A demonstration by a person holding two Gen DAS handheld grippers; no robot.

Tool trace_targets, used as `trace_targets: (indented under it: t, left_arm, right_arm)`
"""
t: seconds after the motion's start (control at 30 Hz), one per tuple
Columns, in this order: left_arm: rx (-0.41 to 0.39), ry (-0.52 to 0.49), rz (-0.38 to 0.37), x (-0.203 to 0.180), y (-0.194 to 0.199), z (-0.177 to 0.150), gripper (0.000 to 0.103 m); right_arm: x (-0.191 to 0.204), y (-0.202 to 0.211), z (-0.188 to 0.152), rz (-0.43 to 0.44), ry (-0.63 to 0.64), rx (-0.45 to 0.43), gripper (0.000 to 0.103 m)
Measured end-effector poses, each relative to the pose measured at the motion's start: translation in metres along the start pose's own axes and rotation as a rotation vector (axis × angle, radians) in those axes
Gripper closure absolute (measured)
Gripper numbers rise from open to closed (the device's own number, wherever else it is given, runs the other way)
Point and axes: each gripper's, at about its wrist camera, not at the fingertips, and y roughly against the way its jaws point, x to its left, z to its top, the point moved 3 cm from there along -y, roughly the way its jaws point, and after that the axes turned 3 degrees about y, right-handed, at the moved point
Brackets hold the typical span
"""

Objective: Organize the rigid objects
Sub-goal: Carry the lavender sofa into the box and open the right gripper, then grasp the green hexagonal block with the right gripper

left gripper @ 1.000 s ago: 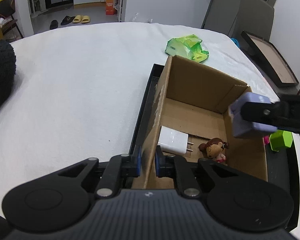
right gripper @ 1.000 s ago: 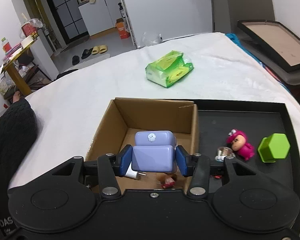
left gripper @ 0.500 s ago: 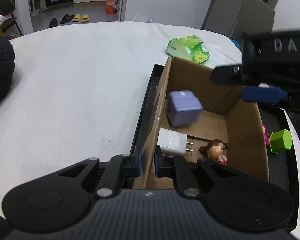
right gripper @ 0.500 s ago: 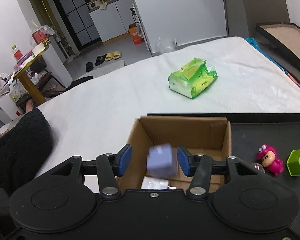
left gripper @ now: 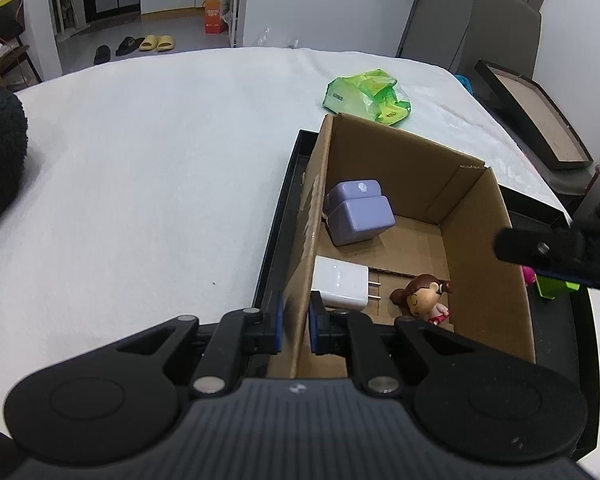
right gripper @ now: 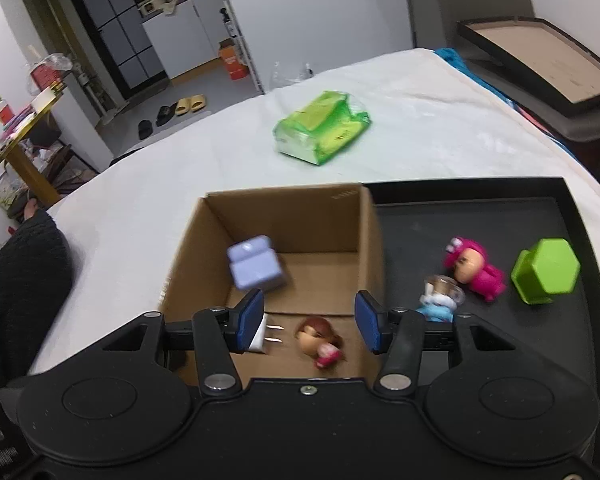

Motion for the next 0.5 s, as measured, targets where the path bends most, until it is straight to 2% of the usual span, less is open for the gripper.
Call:
trace_targets:
  t: [0.4,0.5]
  left_arm:
    - [-0.018,-0.034,0.052,-0.009,0.001,0.002,0.092]
    - [-0.023,-0.047,0.066,-0.012,0.003,0.003,0.091]
  right_arm:
    - [-0.043,0.015,-0.012,-0.021,-0.050,-0.014,0.052]
    - [-0.053,0.016,-0.014,-0.029,-0.060,-0.015,0.049]
